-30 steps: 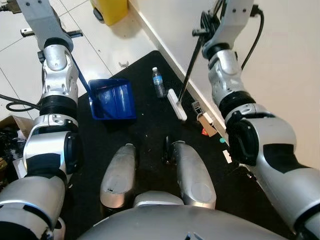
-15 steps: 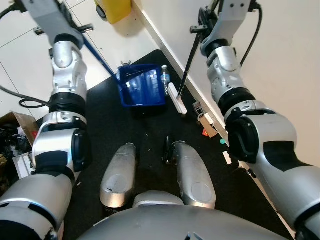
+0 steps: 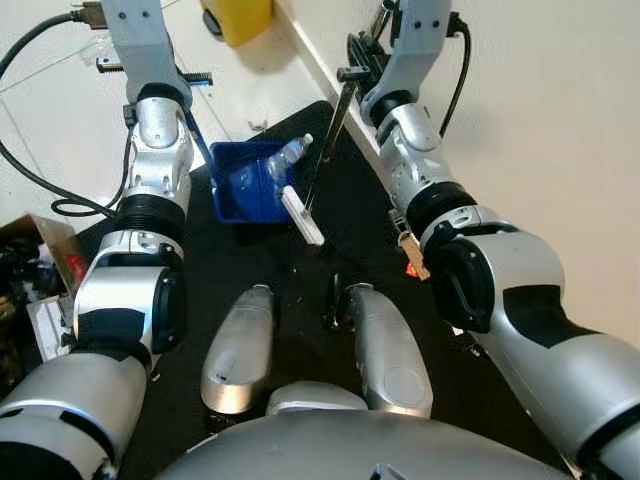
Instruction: Sweep floor
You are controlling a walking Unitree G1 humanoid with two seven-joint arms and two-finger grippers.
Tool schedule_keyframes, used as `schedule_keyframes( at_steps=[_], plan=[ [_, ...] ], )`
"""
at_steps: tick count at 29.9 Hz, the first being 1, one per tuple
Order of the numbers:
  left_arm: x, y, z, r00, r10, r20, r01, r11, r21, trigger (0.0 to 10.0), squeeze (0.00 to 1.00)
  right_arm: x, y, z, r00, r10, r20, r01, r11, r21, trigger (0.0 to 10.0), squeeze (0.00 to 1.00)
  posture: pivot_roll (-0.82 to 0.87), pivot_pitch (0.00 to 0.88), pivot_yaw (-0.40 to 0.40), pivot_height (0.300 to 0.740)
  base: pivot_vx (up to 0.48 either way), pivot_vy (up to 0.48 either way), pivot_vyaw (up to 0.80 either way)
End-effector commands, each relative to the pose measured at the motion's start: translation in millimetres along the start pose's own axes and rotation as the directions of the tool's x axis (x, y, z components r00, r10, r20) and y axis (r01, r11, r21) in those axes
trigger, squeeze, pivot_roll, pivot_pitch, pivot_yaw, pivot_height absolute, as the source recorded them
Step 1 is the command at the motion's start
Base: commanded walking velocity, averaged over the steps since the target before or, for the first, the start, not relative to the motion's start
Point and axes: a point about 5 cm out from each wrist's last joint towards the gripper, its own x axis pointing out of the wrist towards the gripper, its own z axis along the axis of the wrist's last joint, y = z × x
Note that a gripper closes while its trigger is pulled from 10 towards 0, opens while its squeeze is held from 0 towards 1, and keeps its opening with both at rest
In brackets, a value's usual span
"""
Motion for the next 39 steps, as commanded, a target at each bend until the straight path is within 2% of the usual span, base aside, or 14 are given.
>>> schedule_keyframes(
  at_steps=[1, 5, 9, 10, 12, 15, 17, 19, 25, 26, 28, 39],
  plan=[
    [-1.6, -1.5, -7, 1.000, -0.014, -0.024, 0.015, 0.999, 0.029, 10.0, 0.00, 0.0, -15.6, 6, 0.999, -0.053, 0.011, 0.053, 0.998, -0.034, 10.0, 0.00, 0.40, 0.214, -0.047, 0.740, 0.000, 0.000, 0.00],
    [-2.9, -1.4, -10, 0.999, -0.014, -0.032, 0.015, 0.999, 0.033, 10.0, 0.00, 0.4, -23.0, 13, 0.997, -0.069, 0.037, 0.071, 0.995, -0.071, 10.0, 0.00, 0.39, 0.214, -0.047, 0.740, 0.000, 0.000, 0.00],
    [-6.5, 0.1, -16, 0.999, -0.013, -0.044, 0.015, 0.999, 0.043, 10.0, 0.00, 1.7, -25.9, 23, 0.996, -0.038, 0.086, 0.049, 0.990, -0.130, 10.0, 0.00, 0.38, 0.215, -0.049, 0.740, 0.000, 0.000, 0.00],
    [-8.6, 1.2, -20, 0.999, -0.010, -0.052, 0.012, 0.999, 0.043, 10.0, 0.00, 1.7, -28.9, 28, 0.994, -0.032, 0.107, 0.050, 0.983, -0.176, 10.0, 0.00, 0.38, 0.215, -0.051, 0.740, 0.000, 0.000, 0.00],
    [-9.8, 2.1, -21, 0.998, -0.008, -0.056, 0.010, 0.999, 0.041, 10.0, 0.00, 1.0, -33.5, 29, 0.992, -0.057, 0.111, 0.077, 0.979, -0.191, 10.0, 0.00, 0.38, 0.219, -0.050, 0.740, 0.000, 0.000, 0.00],
    [-10.9, 2.3, -22, 0.998, -0.010, -0.056, 0.012, 0.999, 0.036, 10.0, 0.00, 0.1, -35.9, 27, 0.992, -0.080, 0.097, 0.096, 0.979, -0.182, 10.0, 0.00, 0.38, 0.219, -0.050, 0.740, 0.000, 0.000, 0.00],
    [-11.8, 1.5, -18, 0.999, -0.027, -0.035, 0.027, 0.999, 0.018, 10.0, 0.00, 0.4, -33.4, 22, 0.990, -0.118, 0.076, 0.127, 0.985, -0.118, 10.0, 0.00, 0.43, 0.233, -0.037, 0.740, 0.000, 0.000, 0.00],
    [-12.8, 0.9, -14, 0.999, -0.041, -0.016, 0.041, 0.999, 0.005, 10.0, 0.00, 0.9, -30.1, 19, 0.988, -0.139, 0.062, 0.144, 0.985, -0.099, 10.0, 0.00, 0.45, 0.238, -0.034, 0.740, 0.000, 0.000, 0.00],
    [-16.2, -0.5, -7, 0.997, -0.070, 0.014, 0.070, 0.997, -0.020, 10.0, 0.00, 2.7, -22.6, 16, 0.988, -0.148, 0.050, 0.152, 0.985, -0.081, 10.0, 0.00, 0.45, 0.238, -0.034, 0.740, 0.000, 0.000, 0.00],
    [-21.2, 1.0, -4, 0.997, -0.075, 0.030, 0.076, 0.997, -0.031, 10.0, 0.00, 5.1, -15.1, 18, 0.990, -0.125, 0.063, 0.127, 0.991, -0.036, 10.0, 0.00, 0.51, 0.241, -0.041, 0.740, 0.000, 0.000, 0.00],
    [-25.0, 2.0, -2, 0.996, -0.076, 0.037, 0.077, 0.996, -0.038, 10.0, 0.00, 6.6, -11.6, 21, 0.991, -0.111, 0.081, 0.109, 0.994, 0.024, 10.0, 0.00, 0.52, 0.243, -0.043, 0.740, 0.000, 0.000, 0.00],
    [-40.8, -1.7, -3, 0.994, -0.105, 0.021, 0.106, 0.993, -0.054, 10.0, 0.00, 11.6, 1.3, 30, 0.991, -0.067, 0.119, 0.062, 0.997, 0.048, 10.0, 0.00, 0.55, 0.243, -0.052, 0.740, 0.000, 0.000, 0.00]
  ],
)
